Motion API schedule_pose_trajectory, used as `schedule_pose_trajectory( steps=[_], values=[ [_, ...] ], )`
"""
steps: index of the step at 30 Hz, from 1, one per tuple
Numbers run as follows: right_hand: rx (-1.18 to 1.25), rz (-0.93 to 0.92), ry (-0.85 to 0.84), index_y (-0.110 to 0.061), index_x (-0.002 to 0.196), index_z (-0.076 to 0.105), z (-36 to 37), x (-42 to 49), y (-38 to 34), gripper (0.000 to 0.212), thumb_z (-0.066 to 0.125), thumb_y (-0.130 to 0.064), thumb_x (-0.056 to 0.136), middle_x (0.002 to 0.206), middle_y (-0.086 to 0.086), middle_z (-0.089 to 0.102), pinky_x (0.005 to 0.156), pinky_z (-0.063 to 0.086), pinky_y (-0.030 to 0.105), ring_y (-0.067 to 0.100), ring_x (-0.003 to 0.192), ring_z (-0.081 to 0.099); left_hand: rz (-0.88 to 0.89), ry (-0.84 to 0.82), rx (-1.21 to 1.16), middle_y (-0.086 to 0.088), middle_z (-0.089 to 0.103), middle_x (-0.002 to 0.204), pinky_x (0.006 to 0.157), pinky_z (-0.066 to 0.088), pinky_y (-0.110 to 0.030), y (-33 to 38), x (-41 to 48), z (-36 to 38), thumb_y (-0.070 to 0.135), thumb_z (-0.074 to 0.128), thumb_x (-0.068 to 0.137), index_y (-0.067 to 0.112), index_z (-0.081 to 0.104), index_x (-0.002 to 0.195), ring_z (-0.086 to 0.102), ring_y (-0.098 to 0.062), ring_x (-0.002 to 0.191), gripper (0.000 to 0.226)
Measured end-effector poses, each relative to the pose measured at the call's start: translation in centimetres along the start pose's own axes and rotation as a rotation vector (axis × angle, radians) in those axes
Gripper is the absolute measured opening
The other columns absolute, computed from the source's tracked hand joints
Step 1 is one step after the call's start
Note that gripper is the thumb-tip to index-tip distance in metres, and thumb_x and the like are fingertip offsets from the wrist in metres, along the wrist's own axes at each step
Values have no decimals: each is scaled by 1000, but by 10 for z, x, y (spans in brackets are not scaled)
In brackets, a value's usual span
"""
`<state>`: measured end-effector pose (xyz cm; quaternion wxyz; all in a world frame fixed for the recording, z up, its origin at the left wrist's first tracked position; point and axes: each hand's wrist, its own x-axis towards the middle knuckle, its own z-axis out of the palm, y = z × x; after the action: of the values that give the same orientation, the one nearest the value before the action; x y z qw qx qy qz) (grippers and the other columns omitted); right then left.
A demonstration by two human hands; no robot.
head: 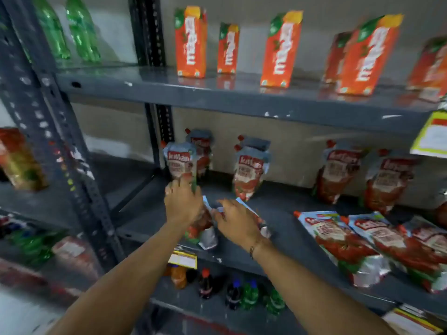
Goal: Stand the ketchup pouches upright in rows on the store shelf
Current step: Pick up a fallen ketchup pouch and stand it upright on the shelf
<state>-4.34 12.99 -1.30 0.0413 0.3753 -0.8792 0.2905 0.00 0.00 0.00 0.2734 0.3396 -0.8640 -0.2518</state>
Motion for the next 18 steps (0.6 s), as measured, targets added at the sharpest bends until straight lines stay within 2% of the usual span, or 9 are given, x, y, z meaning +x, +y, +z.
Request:
schedule_pose_trajectory(
  steps=[2, 4, 6, 7, 8, 10, 13, 16, 18],
  values=[
    [31, 208, -231, -4, 108, 57, 21, 21, -3, 39, 42, -36, 91, 116, 23, 62, 83, 47, 39, 38, 106, 58, -367, -206, -23, -22, 41, 142, 107, 33, -41, -16, 13, 10, 29, 51, 88, 2, 41, 136, 37, -38, 132, 56],
    [8, 313, -465, -6, 99, 60, 39, 39, -7, 35, 42, -33, 89, 117, 24, 62, 82, 48, 39, 38, 104, 59, -614, -346, -204, -20, 39, 145, 107, 40, -40, -37, 20, 22, 26, 58, 86, 2, 33, 142, 41, -35, 132, 66],
    [8, 372, -548, -9, 102, 61, 54, 51, -8, 37, 47, -38, 85, 120, 21, 61, 83, 50, 38, 35, 106, 59, -768, -437, -506, -17, 58, 121, 79, 59, -33, -51, 19, 30, 14, 64, 83, 1, 44, 137, 60, -31, 104, 59],
    [31, 416, -539, -9, 108, 60, 63, 60, -7, 43, 52, -43, 83, 122, 19, 61, 83, 49, 36, 34, 107, 59, -819, -460, -644, -16, 62, 105, 62, 59, -26, -61, 24, 35, 7, 64, 82, 1, 50, 132, 62, -27, 85, 52],
    [60, 458, -505, -9, 110, 60, 69, 66, -6, 47, 57, -45, 79, 121, 17, 62, 80, 49, 33, 33, 106, 60, -847, -481, -722, -15, 61, 98, 59, 55, -23, -65, 25, 35, 0, 64, 81, 0, 55, 127, 59, -25, 78, 47],
    [142, 531, -439, -11, 102, 63, 79, 77, -6, 41, 66, -42, 75, 113, 12, 67, 68, 46, 27, 29, 97, 64, -842, -496, -792, -18, 62, 106, 74, 50, -31, -77, 33, 35, -7, 66, 79, -1, 60, 115, 58, -25, 86, 37],
    [351, 491, -185, -12, 95, 61, 88, 83, -14, 24, 63, -31, 79, 107, 12, 68, 59, 48, 25, 24, 84, 64, -669, -349, -852, -18, 65, 108, 71, 51, -33, -75, 48, 19, -16, 62, 78, 0, 64, 96, 63, -24, 82, 25],
    [489, 327, 140, -12, 111, 46, 90, 86, -24, 40, 61, -30, 79, 113, 11, 56, 80, 50, 36, 25, 100, 57, -310, -218, -897, -12, 67, 106, 81, 55, -36, -68, 70, -3, -18, 62, 77, 7, 58, 96, 64, -25, 98, 32],
    [592, 233, 224, -16, 111, 40, 92, 92, -29, 41, 62, -30, 79, 114, 7, 55, 82, 50, 37, 21, 102, 55, -148, -197, -865, -3, 67, 98, 78, 55, -29, -69, 83, -15, -16, 62, 77, 18, 53, 91, 64, -17, 93, 37]
  ],
)
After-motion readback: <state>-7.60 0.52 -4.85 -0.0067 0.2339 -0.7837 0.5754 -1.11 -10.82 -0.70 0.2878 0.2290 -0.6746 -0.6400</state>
